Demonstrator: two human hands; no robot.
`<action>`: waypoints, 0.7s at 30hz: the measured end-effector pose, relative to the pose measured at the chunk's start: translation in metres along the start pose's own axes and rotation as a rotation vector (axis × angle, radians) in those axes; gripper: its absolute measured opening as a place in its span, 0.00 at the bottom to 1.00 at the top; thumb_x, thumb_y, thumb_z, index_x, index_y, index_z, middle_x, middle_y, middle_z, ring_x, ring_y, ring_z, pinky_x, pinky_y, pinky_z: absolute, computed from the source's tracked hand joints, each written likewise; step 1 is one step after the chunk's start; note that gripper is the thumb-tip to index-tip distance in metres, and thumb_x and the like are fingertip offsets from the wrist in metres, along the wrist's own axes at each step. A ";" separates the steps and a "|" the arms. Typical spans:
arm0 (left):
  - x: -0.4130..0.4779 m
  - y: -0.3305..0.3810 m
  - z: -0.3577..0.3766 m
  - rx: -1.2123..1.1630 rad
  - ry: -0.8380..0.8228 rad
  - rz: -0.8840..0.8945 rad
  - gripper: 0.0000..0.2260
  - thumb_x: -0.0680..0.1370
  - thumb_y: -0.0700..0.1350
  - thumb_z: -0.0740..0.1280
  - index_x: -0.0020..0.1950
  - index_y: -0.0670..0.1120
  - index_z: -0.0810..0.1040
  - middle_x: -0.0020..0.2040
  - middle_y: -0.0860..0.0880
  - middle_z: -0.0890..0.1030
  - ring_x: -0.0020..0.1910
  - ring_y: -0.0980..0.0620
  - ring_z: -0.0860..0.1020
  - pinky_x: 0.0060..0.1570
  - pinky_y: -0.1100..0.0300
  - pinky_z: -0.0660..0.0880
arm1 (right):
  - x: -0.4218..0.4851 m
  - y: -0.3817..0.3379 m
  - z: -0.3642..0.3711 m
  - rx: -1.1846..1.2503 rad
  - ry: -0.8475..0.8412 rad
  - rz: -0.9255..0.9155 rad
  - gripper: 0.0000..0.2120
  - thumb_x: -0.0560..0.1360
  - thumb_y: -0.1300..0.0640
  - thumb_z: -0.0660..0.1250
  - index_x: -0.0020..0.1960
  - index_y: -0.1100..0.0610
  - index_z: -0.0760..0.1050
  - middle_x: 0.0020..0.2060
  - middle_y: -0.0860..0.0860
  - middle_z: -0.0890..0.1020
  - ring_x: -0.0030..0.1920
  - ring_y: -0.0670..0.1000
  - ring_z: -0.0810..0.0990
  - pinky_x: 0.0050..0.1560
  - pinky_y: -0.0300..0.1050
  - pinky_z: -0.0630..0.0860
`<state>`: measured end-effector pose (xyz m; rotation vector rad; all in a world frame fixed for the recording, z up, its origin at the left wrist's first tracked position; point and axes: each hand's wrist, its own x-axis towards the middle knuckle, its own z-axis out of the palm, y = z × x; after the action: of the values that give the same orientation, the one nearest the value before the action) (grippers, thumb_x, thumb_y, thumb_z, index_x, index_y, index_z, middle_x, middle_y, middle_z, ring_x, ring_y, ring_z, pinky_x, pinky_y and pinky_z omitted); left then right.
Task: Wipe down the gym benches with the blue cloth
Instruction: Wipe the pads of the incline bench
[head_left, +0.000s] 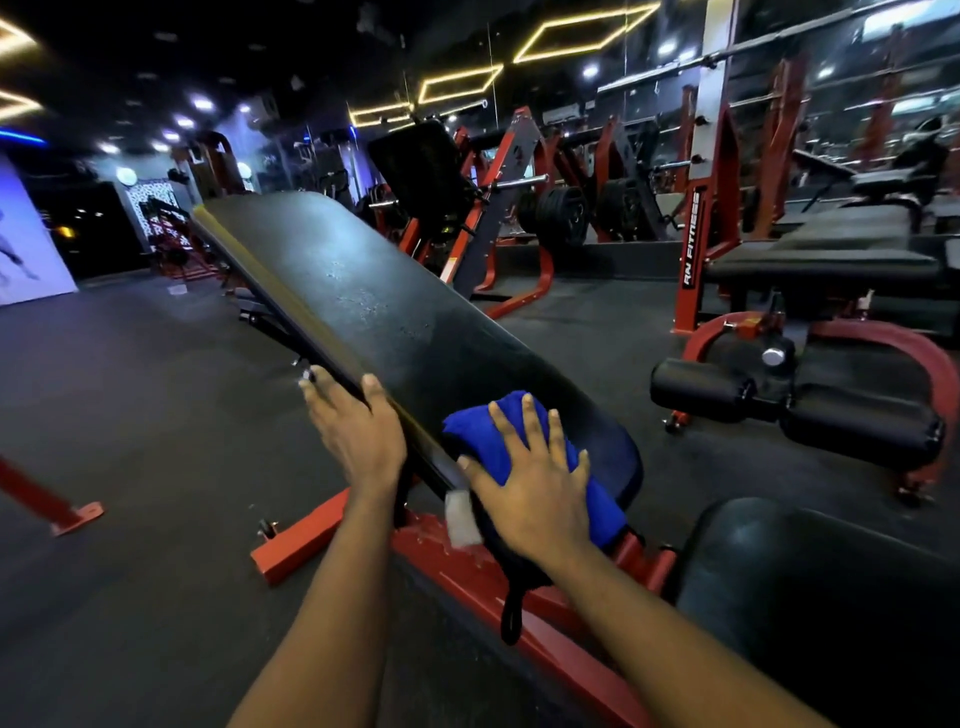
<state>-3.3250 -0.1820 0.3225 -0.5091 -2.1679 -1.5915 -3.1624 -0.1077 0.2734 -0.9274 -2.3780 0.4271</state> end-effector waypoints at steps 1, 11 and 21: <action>0.003 -0.002 0.004 -0.053 -0.042 -0.039 0.29 0.84 0.52 0.55 0.80 0.42 0.48 0.80 0.40 0.47 0.79 0.42 0.49 0.75 0.50 0.48 | 0.014 0.007 0.000 0.021 0.008 0.029 0.36 0.75 0.27 0.50 0.78 0.37 0.46 0.80 0.44 0.43 0.79 0.53 0.41 0.73 0.69 0.47; -0.005 0.001 0.018 -0.238 -0.099 -0.078 0.26 0.85 0.51 0.49 0.81 0.46 0.43 0.80 0.42 0.52 0.78 0.46 0.54 0.70 0.63 0.51 | 0.061 0.040 -0.012 0.176 -0.029 0.374 0.32 0.78 0.32 0.51 0.78 0.37 0.46 0.80 0.43 0.41 0.79 0.54 0.39 0.72 0.72 0.44; -0.006 -0.005 0.021 -0.199 -0.084 -0.094 0.26 0.85 0.54 0.49 0.81 0.51 0.43 0.78 0.42 0.58 0.75 0.41 0.62 0.70 0.53 0.59 | 0.080 0.020 -0.005 0.070 -0.086 0.252 0.34 0.77 0.29 0.48 0.79 0.38 0.43 0.79 0.46 0.39 0.79 0.56 0.38 0.72 0.73 0.44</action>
<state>-3.3249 -0.1634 0.3099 -0.5503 -2.1329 -1.8808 -3.1976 -0.0375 0.2979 -1.2035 -2.3128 0.6543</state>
